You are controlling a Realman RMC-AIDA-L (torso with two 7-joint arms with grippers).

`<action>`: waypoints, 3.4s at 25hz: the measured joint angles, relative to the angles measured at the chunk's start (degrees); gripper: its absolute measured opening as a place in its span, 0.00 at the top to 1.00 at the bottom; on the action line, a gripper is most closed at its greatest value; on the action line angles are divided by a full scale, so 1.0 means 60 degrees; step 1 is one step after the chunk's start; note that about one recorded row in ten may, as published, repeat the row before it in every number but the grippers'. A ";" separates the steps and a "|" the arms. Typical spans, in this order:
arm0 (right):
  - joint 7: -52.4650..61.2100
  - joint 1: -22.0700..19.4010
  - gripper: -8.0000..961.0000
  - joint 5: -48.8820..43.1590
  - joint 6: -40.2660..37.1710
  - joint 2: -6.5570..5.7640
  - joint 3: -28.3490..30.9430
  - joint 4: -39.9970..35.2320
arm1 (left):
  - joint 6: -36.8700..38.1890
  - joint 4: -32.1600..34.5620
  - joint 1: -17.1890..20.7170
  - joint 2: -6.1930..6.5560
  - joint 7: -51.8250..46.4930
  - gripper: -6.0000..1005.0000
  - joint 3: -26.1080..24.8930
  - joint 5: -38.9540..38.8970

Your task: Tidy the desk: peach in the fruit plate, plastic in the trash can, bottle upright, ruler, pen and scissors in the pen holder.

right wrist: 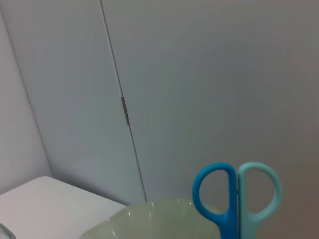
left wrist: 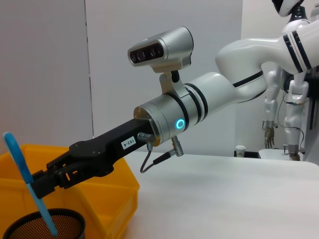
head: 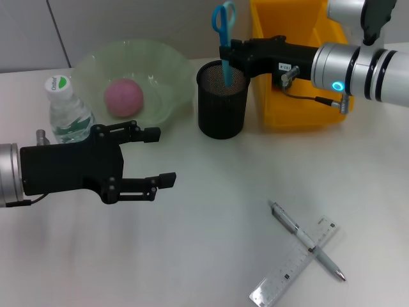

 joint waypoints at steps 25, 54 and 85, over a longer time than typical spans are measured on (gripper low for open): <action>-0.0004 -0.0485 0.25 0.1015 -0.0389 0.0004 -0.0182 -0.0080 | 0.0173 0.0067 0.0086 0.0048 -0.0002 0.17 -0.0001 0.0000; 0.3276 -0.1098 0.15 -0.1270 -0.7677 -0.1315 -0.0665 -0.3656 | -0.0024 -0.0017 0.0140 -0.0015 -0.0390 0.17 0.0000 -0.0436; 0.1671 0.1726 0.15 -0.7811 -0.9365 -0.0045 -0.4979 -0.5243 | -0.1113 0.0064 0.0252 0.0028 -0.2325 0.17 0.0038 -0.0396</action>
